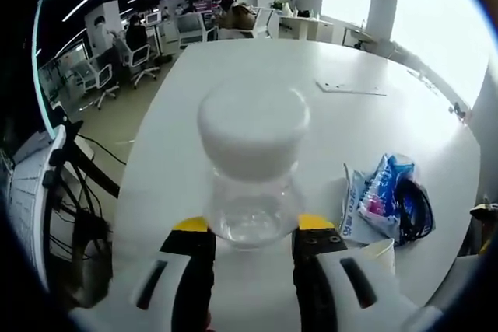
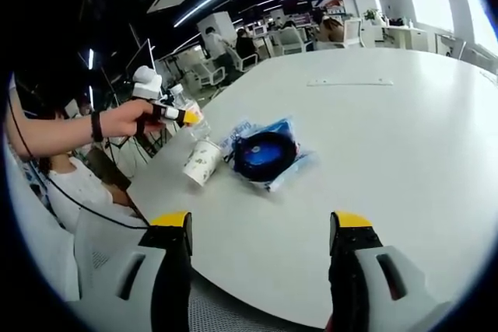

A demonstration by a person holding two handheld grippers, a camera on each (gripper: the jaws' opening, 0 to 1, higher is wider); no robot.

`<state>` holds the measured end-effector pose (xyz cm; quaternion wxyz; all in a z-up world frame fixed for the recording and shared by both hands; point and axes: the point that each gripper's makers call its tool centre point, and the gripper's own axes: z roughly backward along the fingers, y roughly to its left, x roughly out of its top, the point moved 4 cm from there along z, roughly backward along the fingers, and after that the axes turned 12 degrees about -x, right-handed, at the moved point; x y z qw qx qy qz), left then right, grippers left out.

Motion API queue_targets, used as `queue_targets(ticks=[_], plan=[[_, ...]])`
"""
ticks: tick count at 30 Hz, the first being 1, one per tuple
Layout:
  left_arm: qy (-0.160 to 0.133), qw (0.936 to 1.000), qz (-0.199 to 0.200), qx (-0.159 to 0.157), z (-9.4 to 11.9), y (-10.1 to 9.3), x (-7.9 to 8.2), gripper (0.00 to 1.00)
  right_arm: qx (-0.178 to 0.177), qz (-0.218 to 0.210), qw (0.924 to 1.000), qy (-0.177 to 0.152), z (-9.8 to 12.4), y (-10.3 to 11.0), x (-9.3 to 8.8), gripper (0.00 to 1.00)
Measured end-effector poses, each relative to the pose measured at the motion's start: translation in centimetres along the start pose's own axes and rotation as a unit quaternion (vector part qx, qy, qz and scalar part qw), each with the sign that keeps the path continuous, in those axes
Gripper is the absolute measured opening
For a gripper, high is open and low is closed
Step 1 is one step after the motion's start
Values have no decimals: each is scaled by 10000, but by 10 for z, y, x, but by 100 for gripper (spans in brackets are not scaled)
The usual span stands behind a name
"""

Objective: Arrange the tabletop items into an orderly group along one side of the table until the central work area is clear of visible clutter.

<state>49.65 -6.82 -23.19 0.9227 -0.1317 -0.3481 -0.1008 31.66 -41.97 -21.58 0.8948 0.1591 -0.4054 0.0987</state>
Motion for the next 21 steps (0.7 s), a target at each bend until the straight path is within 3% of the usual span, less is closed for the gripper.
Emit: queue_targets(ticks=[11, 21], plan=[[-52, 10000, -29, -36, 11, -3, 5, 37, 25, -18, 10000, -64, 1, 1, 2, 72], [-65, 9999, -51, -59, 26, -5, -1, 37, 66, 16, 9998, -184, 2, 4, 8, 72]])
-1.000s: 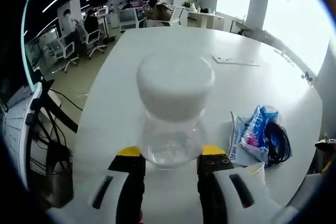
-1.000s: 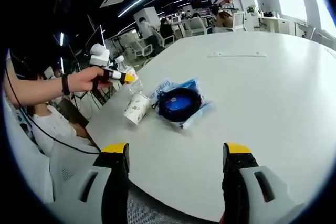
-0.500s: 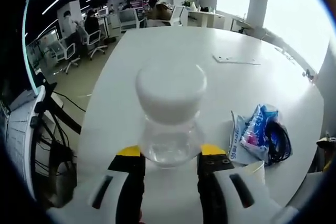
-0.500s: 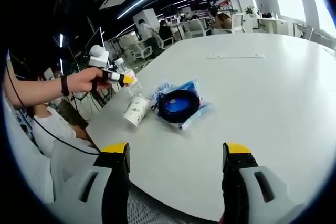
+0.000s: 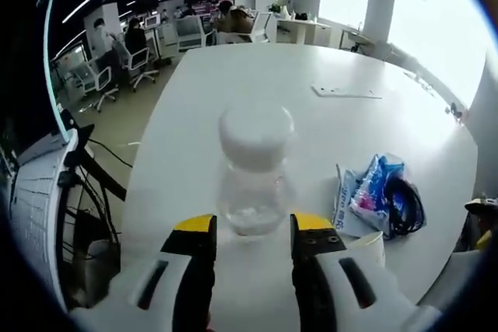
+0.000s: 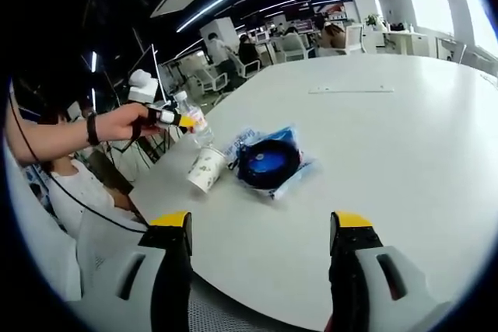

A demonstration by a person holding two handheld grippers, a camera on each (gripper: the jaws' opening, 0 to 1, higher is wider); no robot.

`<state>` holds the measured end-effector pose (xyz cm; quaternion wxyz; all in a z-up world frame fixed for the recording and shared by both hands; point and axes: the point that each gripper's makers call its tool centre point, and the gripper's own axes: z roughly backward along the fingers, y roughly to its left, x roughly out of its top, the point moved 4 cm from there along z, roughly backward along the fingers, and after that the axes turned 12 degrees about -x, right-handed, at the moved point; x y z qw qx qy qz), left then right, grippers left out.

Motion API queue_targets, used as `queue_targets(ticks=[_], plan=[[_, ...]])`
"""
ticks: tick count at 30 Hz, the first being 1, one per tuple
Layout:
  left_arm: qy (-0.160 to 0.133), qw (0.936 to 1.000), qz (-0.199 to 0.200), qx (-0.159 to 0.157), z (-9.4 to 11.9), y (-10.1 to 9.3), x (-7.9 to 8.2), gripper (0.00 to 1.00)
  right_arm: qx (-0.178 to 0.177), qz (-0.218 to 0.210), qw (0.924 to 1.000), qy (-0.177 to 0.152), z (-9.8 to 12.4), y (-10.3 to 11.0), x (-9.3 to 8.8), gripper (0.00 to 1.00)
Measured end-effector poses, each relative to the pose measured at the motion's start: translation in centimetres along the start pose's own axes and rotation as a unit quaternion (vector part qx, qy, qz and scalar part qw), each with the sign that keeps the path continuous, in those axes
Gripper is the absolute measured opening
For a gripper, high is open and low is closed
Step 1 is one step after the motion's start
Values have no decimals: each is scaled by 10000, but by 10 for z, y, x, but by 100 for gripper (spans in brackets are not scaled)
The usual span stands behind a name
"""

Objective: Arrange the tabletop items into an orderly group along one side of the table until the central work area is clear of visible clutter.

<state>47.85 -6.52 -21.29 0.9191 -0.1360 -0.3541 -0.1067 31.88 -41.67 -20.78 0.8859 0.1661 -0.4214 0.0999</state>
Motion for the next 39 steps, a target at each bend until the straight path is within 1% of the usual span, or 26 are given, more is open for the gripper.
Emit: queue_targets(ticks=[5, 9, 17, 21, 28, 34, 36, 37, 39], plan=[[-26, 10000, 2, -5, 10, -5, -7, 37, 36, 15, 10000, -27, 0, 2, 1, 71], [-21, 10000, 91, -16, 18, -10, -17, 37, 65, 39, 10000, -18, -1, 2, -1, 71], [18, 9998, 215, -11, 35, -17, -44, 37, 140, 60, 9999, -9, -2, 1, -2, 72], [44, 9996, 286, -8, 41, -19, -53, 37, 177, 48, 9998, -12, -5, 0, -2, 72], [105, 9996, 263, -64, 50, -26, -71, 36, 285, 70, 9996, 39, -9, 4, -4, 72], [125, 9995, 262, -83, 57, -32, -83, 36, 338, 57, 9994, -7, -12, 6, -1, 72], [186, 9994, 259, -119, 57, -35, -86, 36, 347, 42, 9994, -14, -13, 7, -1, 72], [170, 9993, 255, -190, 58, -40, -86, 37, 356, 43, 9994, -13, -13, 7, -2, 72], [203, 9995, 149, -212, 59, -45, -89, 37, 378, 58, 9993, 3, -14, 8, -4, 72]])
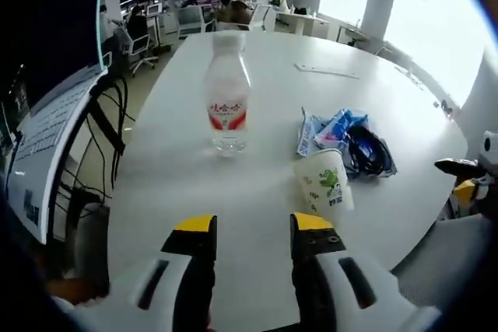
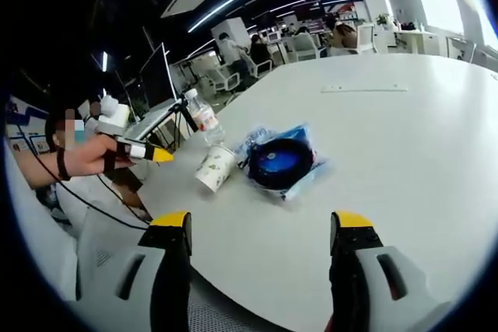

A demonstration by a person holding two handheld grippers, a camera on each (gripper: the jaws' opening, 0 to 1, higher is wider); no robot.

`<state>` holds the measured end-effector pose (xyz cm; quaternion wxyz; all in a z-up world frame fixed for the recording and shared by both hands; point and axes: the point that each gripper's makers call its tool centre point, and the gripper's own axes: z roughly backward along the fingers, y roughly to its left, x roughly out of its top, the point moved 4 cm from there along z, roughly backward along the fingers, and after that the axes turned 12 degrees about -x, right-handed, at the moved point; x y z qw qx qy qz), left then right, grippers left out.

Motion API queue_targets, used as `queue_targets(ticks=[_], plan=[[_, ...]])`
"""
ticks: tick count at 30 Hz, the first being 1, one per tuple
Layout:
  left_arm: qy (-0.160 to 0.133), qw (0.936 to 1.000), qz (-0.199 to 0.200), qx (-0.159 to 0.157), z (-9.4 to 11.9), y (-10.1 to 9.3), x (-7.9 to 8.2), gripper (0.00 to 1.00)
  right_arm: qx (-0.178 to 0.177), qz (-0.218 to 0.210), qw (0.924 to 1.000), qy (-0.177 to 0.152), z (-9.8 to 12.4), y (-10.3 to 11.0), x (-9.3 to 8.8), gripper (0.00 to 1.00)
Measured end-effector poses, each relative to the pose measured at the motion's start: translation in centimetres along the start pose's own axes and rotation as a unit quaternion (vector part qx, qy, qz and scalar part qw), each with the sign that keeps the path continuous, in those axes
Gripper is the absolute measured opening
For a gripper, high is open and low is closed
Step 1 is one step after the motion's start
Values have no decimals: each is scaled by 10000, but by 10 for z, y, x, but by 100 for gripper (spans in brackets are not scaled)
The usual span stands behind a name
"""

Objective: Arrange the tabletop items into an orderly group along one side of the table until the central work area is clear of visible clutter.

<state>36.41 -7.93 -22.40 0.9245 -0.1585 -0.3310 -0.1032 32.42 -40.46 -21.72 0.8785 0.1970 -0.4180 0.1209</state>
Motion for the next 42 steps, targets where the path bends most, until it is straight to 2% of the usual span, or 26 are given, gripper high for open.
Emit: queue_targets(ticks=[9, 13, 29, 42], plan=[[132, 9997, 13, -199, 1, -26, -25, 37, 41, -6, 10000, 80, 0, -1, -7, 72], [155, 9995, -19, -286, 1, -35, -29, 37, 47, -18, 9999, 92, 1, -2, -8, 72], [166, 9985, -198, -478, -7, -49, -20, 36, -4, -41, 10000, 61, 8, -5, -11, 72], [188, 9977, -169, -634, -16, -59, -17, 36, -104, -109, 9999, 70, 13, -12, -15, 72]])
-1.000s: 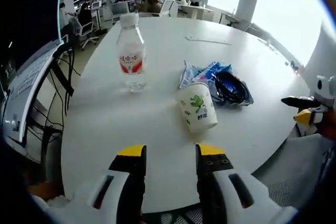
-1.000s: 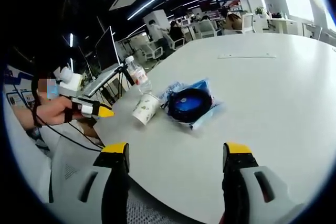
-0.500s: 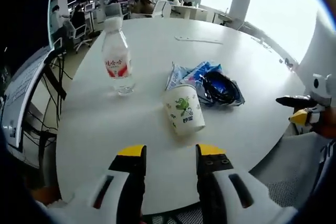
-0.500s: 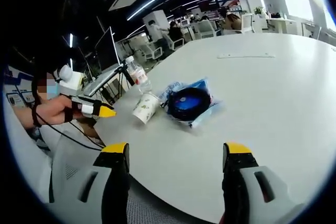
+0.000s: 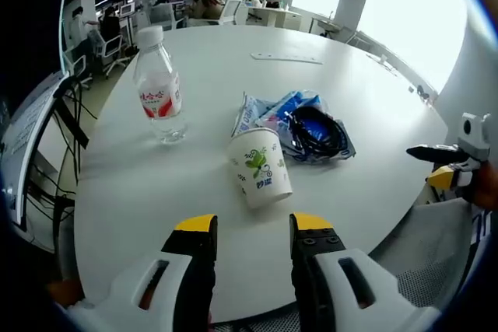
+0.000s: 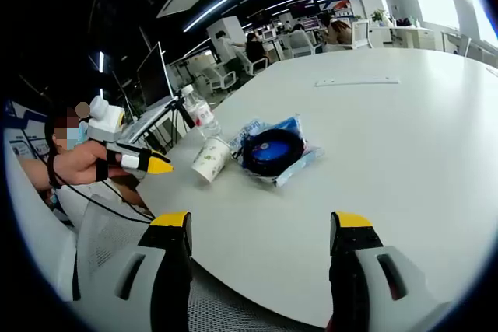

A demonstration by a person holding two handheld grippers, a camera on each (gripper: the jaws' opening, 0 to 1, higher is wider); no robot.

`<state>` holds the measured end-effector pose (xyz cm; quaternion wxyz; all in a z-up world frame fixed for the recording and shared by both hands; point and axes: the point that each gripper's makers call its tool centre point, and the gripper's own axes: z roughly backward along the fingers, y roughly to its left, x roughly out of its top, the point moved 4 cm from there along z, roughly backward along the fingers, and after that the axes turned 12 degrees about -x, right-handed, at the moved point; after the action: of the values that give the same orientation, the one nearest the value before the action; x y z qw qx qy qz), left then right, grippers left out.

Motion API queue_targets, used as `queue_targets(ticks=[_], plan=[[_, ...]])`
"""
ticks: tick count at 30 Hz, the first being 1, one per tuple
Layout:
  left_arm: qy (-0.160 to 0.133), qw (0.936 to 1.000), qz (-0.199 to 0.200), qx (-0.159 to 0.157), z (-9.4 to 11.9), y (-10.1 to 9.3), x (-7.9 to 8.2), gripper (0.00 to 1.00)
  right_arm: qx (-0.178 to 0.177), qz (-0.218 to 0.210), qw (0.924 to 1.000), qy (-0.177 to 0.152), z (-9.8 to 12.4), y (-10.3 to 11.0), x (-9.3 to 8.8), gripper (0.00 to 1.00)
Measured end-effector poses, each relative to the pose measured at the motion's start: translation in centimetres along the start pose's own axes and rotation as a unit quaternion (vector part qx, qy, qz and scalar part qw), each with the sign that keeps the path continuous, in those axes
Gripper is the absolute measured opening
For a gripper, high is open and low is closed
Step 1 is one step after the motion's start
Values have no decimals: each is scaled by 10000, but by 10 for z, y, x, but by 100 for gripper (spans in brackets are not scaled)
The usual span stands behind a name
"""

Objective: Arrange the tabletop items into an orderly group along one side of the table until the central work area is clear of visible clutter.

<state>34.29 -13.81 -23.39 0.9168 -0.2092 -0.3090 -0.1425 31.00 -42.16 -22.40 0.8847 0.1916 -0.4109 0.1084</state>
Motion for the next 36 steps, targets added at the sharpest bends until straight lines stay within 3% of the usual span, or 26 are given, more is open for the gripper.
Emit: queue_targets(ticks=[28, 36], plan=[[49, 9995, 217, -203, -30, 0, 20, 39, -112, -119, 9999, 20, 5, -9, -2, 71], [87, 9983, 491, -301, -44, 3, 28, 43, -140, -137, 9998, 36, 6, -12, -3, 71]])
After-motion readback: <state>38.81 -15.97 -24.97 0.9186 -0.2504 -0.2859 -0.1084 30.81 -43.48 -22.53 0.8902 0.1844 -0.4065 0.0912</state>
